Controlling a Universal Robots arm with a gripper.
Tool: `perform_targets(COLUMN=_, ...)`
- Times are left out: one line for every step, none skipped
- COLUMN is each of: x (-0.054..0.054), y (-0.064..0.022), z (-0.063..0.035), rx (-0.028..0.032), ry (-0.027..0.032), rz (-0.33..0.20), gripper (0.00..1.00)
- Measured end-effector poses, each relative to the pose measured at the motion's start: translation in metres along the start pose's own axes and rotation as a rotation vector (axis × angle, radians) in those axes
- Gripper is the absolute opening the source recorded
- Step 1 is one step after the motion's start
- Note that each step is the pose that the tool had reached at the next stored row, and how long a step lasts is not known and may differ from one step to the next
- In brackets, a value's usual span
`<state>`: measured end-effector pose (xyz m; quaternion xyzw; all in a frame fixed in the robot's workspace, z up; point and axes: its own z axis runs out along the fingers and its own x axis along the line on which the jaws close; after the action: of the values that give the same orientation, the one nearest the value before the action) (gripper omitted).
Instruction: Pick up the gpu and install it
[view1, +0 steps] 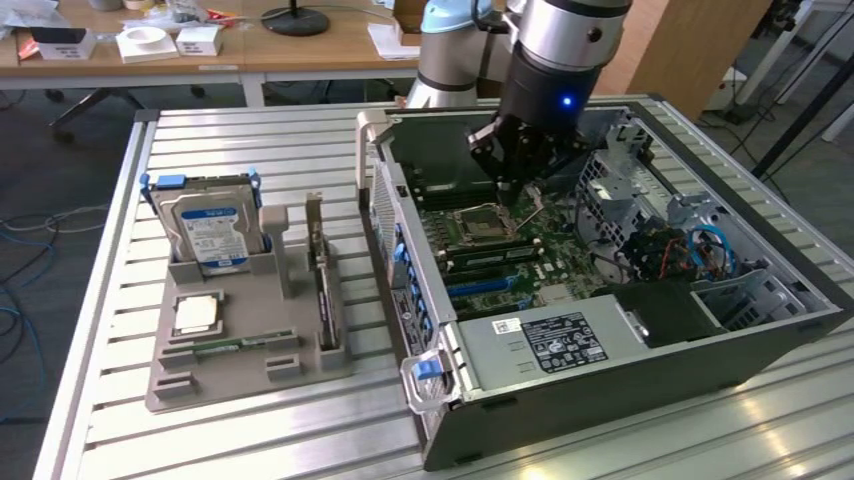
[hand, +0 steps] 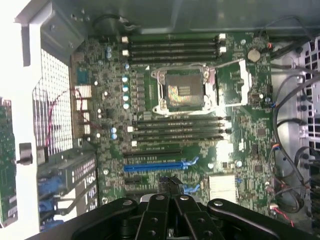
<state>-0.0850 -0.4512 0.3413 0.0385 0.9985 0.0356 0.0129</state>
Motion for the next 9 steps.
perform_targets(x=0.0, y=-0.0017, z=-0.0001, rx=0.0054, ry=-0.0003, rz=0.0, gripper=0.1)
perform_targets(x=0.0, y=-0.0032, z=-0.0002, rx=0.0125, ry=-0.001, rz=0.0, gripper=0.1)
perform_targets(x=0.0, y=-0.0048, z=-0.0004, rx=0.0197, ry=-0.0015, rz=-0.001, gripper=0.1)
perform_targets(x=-0.001, y=-0.0062, z=-0.0004, rx=0.0283, ry=-0.0022, rz=-0.001, gripper=0.1)
perform_targets(x=-0.001, y=-0.0076, z=-0.0006, rx=0.0369, ry=-0.0028, rz=-0.001, gripper=0.1)
perform_targets(x=-0.001, y=-0.0094, z=-0.0007, rx=0.0426, ry=-0.0032, rz=-0.001, gripper=0.1)
perform_targets(x=-0.001, y=-0.0113, z=-0.0008, rx=0.0463, ry=-0.0035, rz=-0.001, gripper=0.1)
perform_targets(x=-0.001, y=-0.0133, z=-0.0008, rx=0.0488, ry=-0.0037, rz=-0.001, gripper=0.1)
perform_targets(x=-0.001, y=-0.0151, z=-0.0009, rx=0.0506, ry=-0.0038, rz=-0.001, gripper=0.1)
